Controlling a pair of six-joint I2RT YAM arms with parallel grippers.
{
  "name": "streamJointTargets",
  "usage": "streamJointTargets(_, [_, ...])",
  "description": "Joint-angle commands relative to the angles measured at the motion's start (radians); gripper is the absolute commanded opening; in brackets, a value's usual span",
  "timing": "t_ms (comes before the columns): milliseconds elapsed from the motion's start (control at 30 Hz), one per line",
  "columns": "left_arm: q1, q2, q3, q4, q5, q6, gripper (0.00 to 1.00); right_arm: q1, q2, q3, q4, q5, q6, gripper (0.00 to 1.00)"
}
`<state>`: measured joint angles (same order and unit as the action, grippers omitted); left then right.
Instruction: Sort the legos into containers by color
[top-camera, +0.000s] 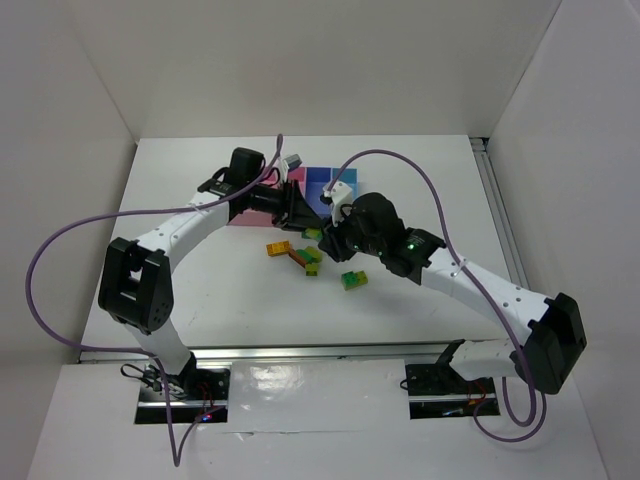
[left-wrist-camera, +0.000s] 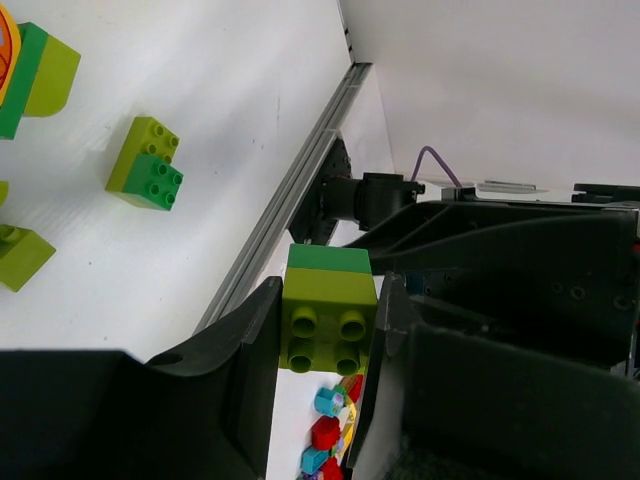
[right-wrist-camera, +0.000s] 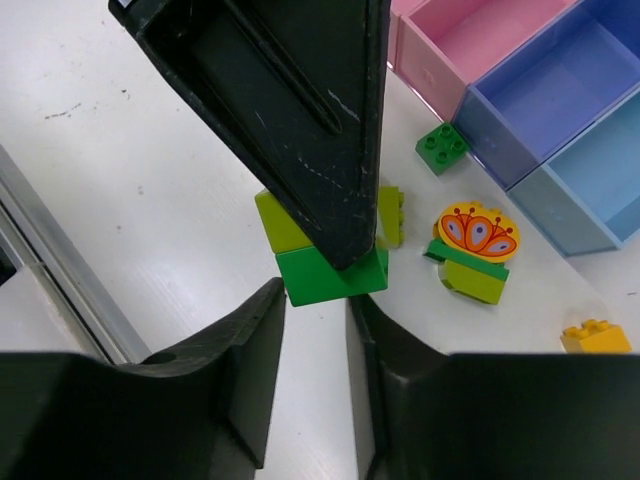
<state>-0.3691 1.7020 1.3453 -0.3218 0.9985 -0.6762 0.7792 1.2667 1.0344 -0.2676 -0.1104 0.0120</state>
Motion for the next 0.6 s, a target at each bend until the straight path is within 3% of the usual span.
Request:
streamJointTargets(0, [-0.008, -0.005, -0.009, 0.02, -0.001, 0.026, 0.0, 0.014, 0.01, 0.042, 0.134, -0.042, 0.02, 0.34])
streamJointTargets(133, [0.001, -0.005, -0.018, 0.02, -0.001, 0.026, 0.0, 0.014, -0.003, 0.023, 0.146, -0.012, 0.031, 0.19])
streamJointTargets(167, [0.001, -0.005, -0.018, 0.02, -0.001, 0.026, 0.0, 0.014, -0.015, 0.023, 0.146, 0.018, 0.045, 0.03])
streamJointTargets(400, [0.012, -0.005, -0.008, 0.02, -0.064, -0.005, 0.0, 0.014, -0.101, -0.089, 0.119, 0.141, 0.077, 0.0])
streamJointTargets(567, [0.012, 0.019, 0.012, 0.02, -0.044, -0.005, 0.0, 0.014, -0.148, -0.122, 0.14, 0.137, 0.098, 0.0])
